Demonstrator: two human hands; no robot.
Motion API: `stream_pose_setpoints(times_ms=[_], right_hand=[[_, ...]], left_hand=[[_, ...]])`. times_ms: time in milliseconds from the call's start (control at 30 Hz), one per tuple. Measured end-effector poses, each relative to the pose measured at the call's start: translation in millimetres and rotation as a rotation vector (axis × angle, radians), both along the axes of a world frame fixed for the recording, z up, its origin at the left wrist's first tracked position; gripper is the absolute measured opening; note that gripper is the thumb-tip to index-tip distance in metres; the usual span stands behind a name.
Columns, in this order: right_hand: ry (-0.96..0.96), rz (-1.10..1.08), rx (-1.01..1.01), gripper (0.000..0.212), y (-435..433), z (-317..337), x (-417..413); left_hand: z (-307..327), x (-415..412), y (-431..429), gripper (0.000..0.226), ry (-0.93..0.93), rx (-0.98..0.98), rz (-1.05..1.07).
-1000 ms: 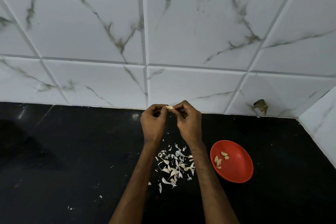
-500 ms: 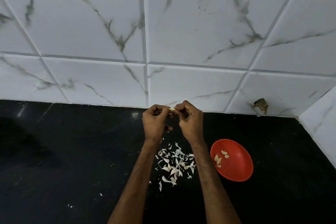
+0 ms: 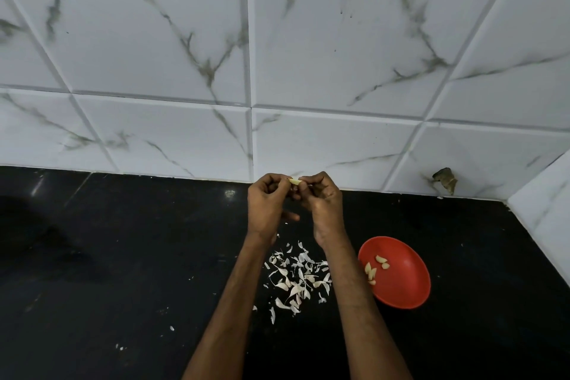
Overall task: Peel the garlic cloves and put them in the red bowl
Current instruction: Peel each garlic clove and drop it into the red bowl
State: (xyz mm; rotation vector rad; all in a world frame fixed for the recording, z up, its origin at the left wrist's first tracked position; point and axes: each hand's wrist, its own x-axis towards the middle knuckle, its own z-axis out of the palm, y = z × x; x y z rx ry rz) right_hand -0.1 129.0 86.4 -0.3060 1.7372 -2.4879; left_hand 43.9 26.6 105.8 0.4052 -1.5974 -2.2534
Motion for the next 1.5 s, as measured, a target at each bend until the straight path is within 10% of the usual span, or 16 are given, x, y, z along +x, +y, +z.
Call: stream_pose_setpoints(times_ms=[400,800,1167,1500], right_hand=[[-0.277,0.186,-0.351,0.006,-9,0,5],[-0.349,0.086,-0.201,0.012,-9,14,7],[-0.470,0.132,-0.035,0.014,-10,14,8],[0.134,-0.144,0.413,0.009,-6,3,-3]], left_hand=[[1,1,1,0.013,-0.043,0.025,-0.064],[-13,-5,-24,0.025,-0.115,-0.686,0.065],[-12,-3,-25,0.019,0.097,-0.235,-0.075],[-18,-1,-28,0.015,0.099,-0.047,-0.032]])
